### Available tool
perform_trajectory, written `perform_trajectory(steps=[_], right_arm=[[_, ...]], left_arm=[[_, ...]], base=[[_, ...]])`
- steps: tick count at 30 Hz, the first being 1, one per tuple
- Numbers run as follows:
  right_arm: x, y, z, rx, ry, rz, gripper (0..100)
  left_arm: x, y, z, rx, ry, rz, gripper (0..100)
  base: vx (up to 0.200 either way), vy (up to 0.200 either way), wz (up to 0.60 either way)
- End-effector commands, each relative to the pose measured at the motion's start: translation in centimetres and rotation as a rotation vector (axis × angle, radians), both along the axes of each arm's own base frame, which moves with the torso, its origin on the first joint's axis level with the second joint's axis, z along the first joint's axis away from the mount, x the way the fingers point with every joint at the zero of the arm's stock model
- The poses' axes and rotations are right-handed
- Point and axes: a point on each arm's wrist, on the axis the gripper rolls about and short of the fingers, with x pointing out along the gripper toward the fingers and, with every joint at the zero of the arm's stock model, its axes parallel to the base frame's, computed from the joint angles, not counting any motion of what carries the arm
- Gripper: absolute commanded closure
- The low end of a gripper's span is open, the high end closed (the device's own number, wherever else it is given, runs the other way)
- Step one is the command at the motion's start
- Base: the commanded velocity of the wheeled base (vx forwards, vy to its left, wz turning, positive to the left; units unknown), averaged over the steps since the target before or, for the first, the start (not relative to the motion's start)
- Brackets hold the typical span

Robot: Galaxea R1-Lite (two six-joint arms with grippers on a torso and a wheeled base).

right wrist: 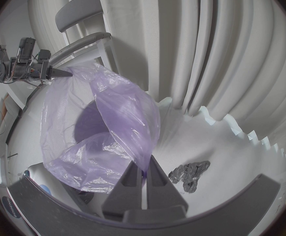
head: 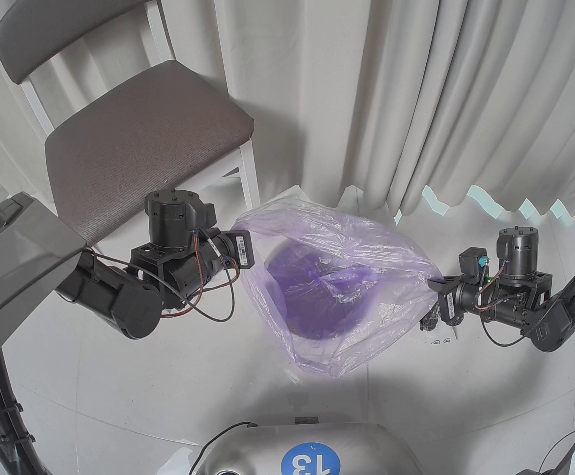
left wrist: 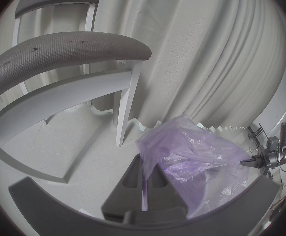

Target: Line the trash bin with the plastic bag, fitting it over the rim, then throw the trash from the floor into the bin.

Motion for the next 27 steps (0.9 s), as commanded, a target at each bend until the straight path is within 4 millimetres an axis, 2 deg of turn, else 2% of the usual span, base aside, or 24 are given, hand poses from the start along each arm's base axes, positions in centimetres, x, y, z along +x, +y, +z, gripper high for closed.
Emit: perform_trajectory(steps=[1, 3, 4, 8, 15, 16, 22, 27], right_arm=[[0.4, -0.5, -0.8, 0.013, -0.022, -0.002, 0], [-0.1, -0.5, -0.1, 0.028, -0.037, 0.02, 0], [-1.1, -0.8, 1.1, 0.044, -0.061, 0.048, 0], [-3.1, -1.4, 2.9, 0.043, -0.072, 0.073, 0], [-3.2, -2.6, 3.2, 0.005, -0.069, 0.049, 0], [-3.2, -2.6, 3.2, 0.005, -0.069, 0.049, 0], [-2.7, -2.4, 2.7, 0.005, -0.058, 0.052, 0], [-2.5, -2.1, 3.7, 0.047, -0.124, 0.047, 0]], left_arm=[[0.6, 0.0, -0.4, -0.034, -0.027, 0.007, 100], [0.5, -0.3, 0.0, -0.067, -0.033, 0.005, 100], [0.2, -0.6, 0.5, -0.111, -0.036, 0.003, 100], [0.2, -0.9, 0.5, -0.129, -0.032, 0.008, 100], [0.6, -1.1, 0.1, -0.127, -0.029, 0.019, 100], [0.6, -1.1, 0.1, -0.127, -0.029, 0.019, 0], [0.9, -0.7, 0.1, -0.12, -0.036, 0.036, 0], [0.1, 2.0, 0.5, 0.004, -0.039, 0.039, 0]], base=[[0.0, 0.0, 0.0], [0.0, 0.0, 0.0], [0.0, 0.0, 0.0], [0.0, 0.0, 0.0], [0.0, 0.0, 0.0], [0.0, 0.0, 0.0], [0.0, 0.0, 0.0], [0.0, 0.0, 0.0]])
